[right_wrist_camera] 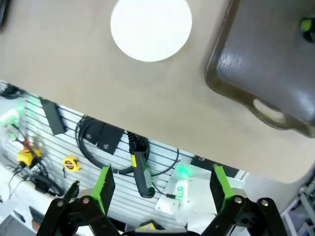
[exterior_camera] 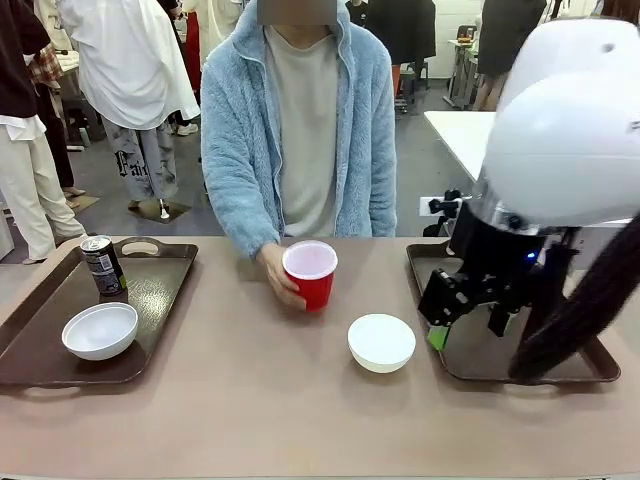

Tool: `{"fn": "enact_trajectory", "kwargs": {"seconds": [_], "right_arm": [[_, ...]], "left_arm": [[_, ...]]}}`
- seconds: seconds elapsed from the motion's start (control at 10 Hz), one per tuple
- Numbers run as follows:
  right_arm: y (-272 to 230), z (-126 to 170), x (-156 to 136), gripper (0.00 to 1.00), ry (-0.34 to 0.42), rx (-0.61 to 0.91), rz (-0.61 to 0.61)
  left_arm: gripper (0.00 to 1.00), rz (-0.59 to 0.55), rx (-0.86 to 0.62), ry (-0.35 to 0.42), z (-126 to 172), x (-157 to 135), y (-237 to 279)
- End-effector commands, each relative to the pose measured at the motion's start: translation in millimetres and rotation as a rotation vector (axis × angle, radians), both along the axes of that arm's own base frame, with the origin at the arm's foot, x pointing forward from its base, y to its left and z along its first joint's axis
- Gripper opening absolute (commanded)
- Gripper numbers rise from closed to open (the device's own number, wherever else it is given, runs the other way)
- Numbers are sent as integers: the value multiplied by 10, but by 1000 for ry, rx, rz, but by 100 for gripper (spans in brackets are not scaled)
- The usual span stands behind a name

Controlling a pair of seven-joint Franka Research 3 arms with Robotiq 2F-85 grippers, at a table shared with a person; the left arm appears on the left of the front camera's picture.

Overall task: Prepare tableware on both trays.
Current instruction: Pick up a Picnic Bowl from the table and place it on a Handle tray.

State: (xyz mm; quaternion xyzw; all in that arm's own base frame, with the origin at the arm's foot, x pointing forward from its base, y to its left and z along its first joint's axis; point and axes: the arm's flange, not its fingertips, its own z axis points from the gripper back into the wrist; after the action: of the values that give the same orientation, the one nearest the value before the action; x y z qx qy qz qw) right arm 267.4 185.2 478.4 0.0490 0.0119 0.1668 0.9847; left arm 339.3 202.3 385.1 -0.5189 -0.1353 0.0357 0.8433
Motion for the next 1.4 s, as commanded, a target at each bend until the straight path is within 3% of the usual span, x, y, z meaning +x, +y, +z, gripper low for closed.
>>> {"fn": "enact_trajectory", "kwargs": {"seconds": [0.0, 0.2, 0.4, 0.7, 0.8, 1.0, 1.1, 1.3], "right_arm": [[33, -127, 110, 100, 9, 37, 5], [89, -121, 172, 100, -2, 12, -6], [291, -163, 468, 100, -80, -46, -96], [471, -590, 987, 100, -135, -79, -179], [471, -745, 1185, 100, -139, -17, -238], [468, -795, 1212, 100, -109, 74, -271], [399, -772, 1122, 100, -133, -13, -208], [399, -772, 1122, 100, -133, -13, -208]], "left_arm": [[93, -8, -7, -18, 6, -12, 20], [93, -8, -7, -18, 6, -12, 20], [93, -8, -7, -18, 6, -12, 20], [93, -8, -7, -18, 6, -12, 20], [93, -8, -7, -18, 6, -12, 20], [93, -8, -7, -18, 6, -12, 20], [93, -8, -7, -18, 6, -12, 20], [93, -8, -7, -18, 6, -12, 20]]}}
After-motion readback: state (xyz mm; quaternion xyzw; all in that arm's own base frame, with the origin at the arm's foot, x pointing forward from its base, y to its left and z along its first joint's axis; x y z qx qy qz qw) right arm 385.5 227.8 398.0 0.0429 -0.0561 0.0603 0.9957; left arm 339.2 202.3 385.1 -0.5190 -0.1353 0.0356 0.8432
